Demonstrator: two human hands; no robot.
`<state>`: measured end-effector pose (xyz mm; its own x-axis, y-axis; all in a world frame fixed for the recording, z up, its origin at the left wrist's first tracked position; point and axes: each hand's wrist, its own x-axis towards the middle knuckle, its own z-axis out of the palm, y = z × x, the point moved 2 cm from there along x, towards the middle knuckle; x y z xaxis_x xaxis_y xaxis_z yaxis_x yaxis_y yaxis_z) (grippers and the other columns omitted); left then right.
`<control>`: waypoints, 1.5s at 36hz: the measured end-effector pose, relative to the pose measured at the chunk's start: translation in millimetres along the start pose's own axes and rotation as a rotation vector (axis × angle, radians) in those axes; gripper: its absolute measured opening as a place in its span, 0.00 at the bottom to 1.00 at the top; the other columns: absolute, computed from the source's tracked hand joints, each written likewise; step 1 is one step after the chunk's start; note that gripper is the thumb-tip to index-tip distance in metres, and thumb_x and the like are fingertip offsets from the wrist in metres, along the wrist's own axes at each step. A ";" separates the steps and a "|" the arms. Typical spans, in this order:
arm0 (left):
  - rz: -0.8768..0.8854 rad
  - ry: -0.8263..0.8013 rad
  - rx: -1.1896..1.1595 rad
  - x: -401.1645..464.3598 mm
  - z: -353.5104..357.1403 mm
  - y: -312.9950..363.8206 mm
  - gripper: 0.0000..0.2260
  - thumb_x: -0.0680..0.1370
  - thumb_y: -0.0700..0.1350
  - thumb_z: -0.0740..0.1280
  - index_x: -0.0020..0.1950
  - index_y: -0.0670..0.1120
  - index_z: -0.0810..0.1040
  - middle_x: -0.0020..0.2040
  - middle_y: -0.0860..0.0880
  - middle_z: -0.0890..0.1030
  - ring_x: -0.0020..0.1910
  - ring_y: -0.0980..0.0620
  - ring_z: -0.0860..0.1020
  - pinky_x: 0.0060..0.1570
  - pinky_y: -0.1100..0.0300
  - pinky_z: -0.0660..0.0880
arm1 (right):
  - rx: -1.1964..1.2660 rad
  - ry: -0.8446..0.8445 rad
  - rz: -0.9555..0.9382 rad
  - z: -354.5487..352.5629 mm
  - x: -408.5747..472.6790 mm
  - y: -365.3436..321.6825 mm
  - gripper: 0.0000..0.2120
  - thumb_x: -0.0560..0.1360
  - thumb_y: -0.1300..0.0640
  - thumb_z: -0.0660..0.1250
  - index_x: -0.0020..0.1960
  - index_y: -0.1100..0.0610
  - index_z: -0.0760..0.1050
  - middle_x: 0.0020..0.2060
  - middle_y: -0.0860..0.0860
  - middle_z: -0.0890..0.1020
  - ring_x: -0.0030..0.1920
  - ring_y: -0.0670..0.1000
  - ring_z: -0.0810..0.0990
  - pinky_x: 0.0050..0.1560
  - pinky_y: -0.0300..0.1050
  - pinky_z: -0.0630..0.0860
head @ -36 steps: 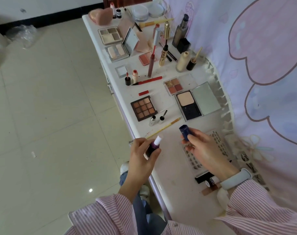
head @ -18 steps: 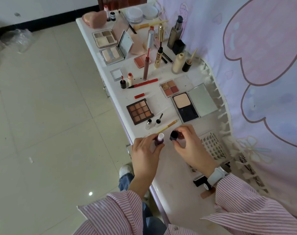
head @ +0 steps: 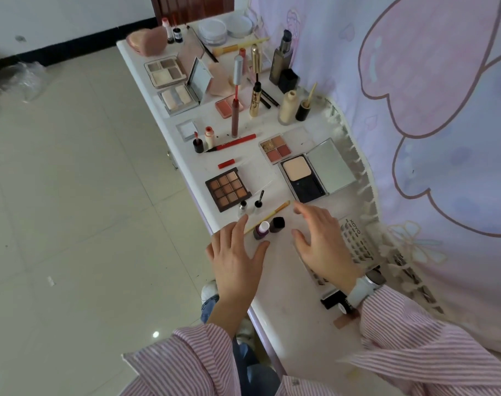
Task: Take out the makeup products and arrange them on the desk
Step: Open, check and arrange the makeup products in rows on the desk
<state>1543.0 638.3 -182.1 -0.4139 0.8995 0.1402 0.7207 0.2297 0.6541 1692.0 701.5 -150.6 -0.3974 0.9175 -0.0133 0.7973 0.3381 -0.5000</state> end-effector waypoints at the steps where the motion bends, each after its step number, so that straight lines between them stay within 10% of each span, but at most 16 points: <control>1: -0.006 -0.008 -0.010 -4.3 -2.0 -1.4 0.24 0.71 0.58 0.61 0.63 0.46 0.72 0.53 0.46 0.78 0.53 0.52 0.67 0.50 0.54 0.66 | -0.032 0.038 0.014 -4.5 -6.3 2.1 0.20 0.74 0.57 0.64 0.65 0.58 0.70 0.57 0.53 0.77 0.58 0.54 0.73 0.57 0.49 0.69; 4: -0.050 -0.039 -0.052 -20.0 -7.2 -4.9 0.24 0.72 0.56 0.60 0.64 0.47 0.66 0.57 0.45 0.76 0.57 0.50 0.66 0.56 0.50 0.67 | -0.245 -0.002 0.080 -12.1 -24.6 7.8 0.24 0.72 0.44 0.57 0.64 0.55 0.71 0.60 0.53 0.75 0.63 0.58 0.70 0.61 0.61 0.68; 8: -0.094 -0.123 -0.027 -43.9 -5.6 -6.8 0.25 0.73 0.55 0.60 0.67 0.48 0.62 0.64 0.45 0.73 0.65 0.49 0.64 0.63 0.51 0.60 | -0.384 -0.334 0.311 -6.6 -39.0 15.8 0.39 0.69 0.31 0.58 0.74 0.44 0.48 0.75 0.51 0.47 0.74 0.61 0.42 0.68 0.67 0.46; 13: -0.139 -0.287 0.025 -65.8 -4.0 -6.5 0.30 0.76 0.50 0.66 0.75 0.45 0.58 0.75 0.48 0.58 0.75 0.49 0.52 0.69 0.56 0.47 | -0.300 -0.419 0.372 3.4 -46.1 6.4 0.42 0.72 0.33 0.58 0.74 0.42 0.36 0.73 0.51 0.31 0.71 0.63 0.29 0.65 0.75 0.41; 17: -0.128 -0.370 0.011 -67.0 -11.2 -9.3 0.27 0.78 0.50 0.62 0.75 0.47 0.58 0.76 0.52 0.53 0.76 0.53 0.48 0.72 0.54 0.51 | -0.304 -0.409 0.330 8.8 -52.4 -0.8 0.39 0.74 0.35 0.55 0.74 0.43 0.35 0.73 0.52 0.31 0.71 0.63 0.28 0.65 0.74 0.39; 22: -0.147 -0.293 -0.176 -64.5 -22.6 -11.7 0.18 0.78 0.43 0.64 0.67 0.45 0.71 0.73 0.51 0.63 0.67 0.54 0.68 0.60 0.59 0.68 | -0.307 -0.424 0.278 19.4 -65.3 -15.3 0.39 0.75 0.35 0.53 0.74 0.48 0.33 0.73 0.52 0.31 0.71 0.60 0.28 0.67 0.70 0.37; 27: -0.464 -0.321 -0.454 -67.6 -35.5 -13.7 0.14 0.79 0.40 0.61 0.65 0.45 0.72 0.64 0.50 0.71 0.57 0.55 0.74 0.48 0.72 0.70 | -0.307 -0.402 0.272 29.9 -77.2 -33.1 0.41 0.76 0.37 0.52 0.75 0.57 0.34 0.73 0.54 0.32 0.73 0.57 0.31 0.70 0.65 0.37; 31: -0.747 -0.425 -0.694 -78.4 -44.6 -17.6 0.13 0.81 0.43 0.59 0.65 0.45 0.71 0.59 0.49 0.76 0.55 0.52 0.77 0.53 0.60 0.74 | -0.301 -0.339 0.228 47.3 -98.7 -47.6 0.43 0.71 0.32 0.43 0.75 0.60 0.39 0.73 0.57 0.36 0.74 0.56 0.35 0.71 0.62 0.38; 34: -0.808 -0.480 -0.759 -87.0 -52.7 -20.1 0.10 0.81 0.44 0.58 0.59 0.45 0.75 0.54 0.47 0.79 0.52 0.51 0.78 0.52 0.57 0.75 | -0.302 -0.273 0.134 60.8 -115.3 -57.7 0.41 0.67 0.37 0.57 0.72 0.63 0.56 0.72 0.62 0.60 0.72 0.59 0.53 0.68 0.67 0.54; 37: -0.875 -0.509 -0.878 -91.4 -60.5 -23.9 0.09 0.81 0.44 0.58 0.55 0.44 0.77 0.46 0.44 0.80 0.48 0.48 0.79 0.50 0.55 0.77 | -0.265 -0.233 0.033 71.7 -130.9 -69.5 0.44 0.63 0.44 0.68 0.72 0.61 0.54 0.72 0.59 0.59 0.72 0.58 0.53 0.72 0.64 0.48; 47: -0.759 -0.581 -0.974 -115.2 -89.6 -44.4 0.08 0.79 0.37 0.62 0.56 0.37 0.76 0.47 0.41 0.81 0.41 0.52 0.82 0.40 0.62 0.79 | 0.172 -0.068 0.194 51.6 -164.5 -88.6 0.32 0.74 0.43 0.52 0.72 0.59 0.61 0.73 0.55 0.59 0.74 0.51 0.51 0.73 0.50 0.51; 54: -0.571 -0.527 -0.982 -133.3 -121.9 -35.8 0.08 0.78 0.36 0.63 0.57 0.38 0.74 0.48 0.42 0.83 0.47 0.46 0.82 0.47 0.57 0.79 | 0.522 0.034 0.459 33.6 -165.9 -119.8 0.36 0.74 0.46 0.65 0.75 0.53 0.50 0.73 0.54 0.52 0.73 0.51 0.54 0.69 0.51 0.63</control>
<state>1504.5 464.9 -133.6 -0.0944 0.8540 -0.5116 -0.3001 0.4656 0.8326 1647.2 501.7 -117.6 -0.0511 0.9526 -0.3000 0.5552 -0.2226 -0.8014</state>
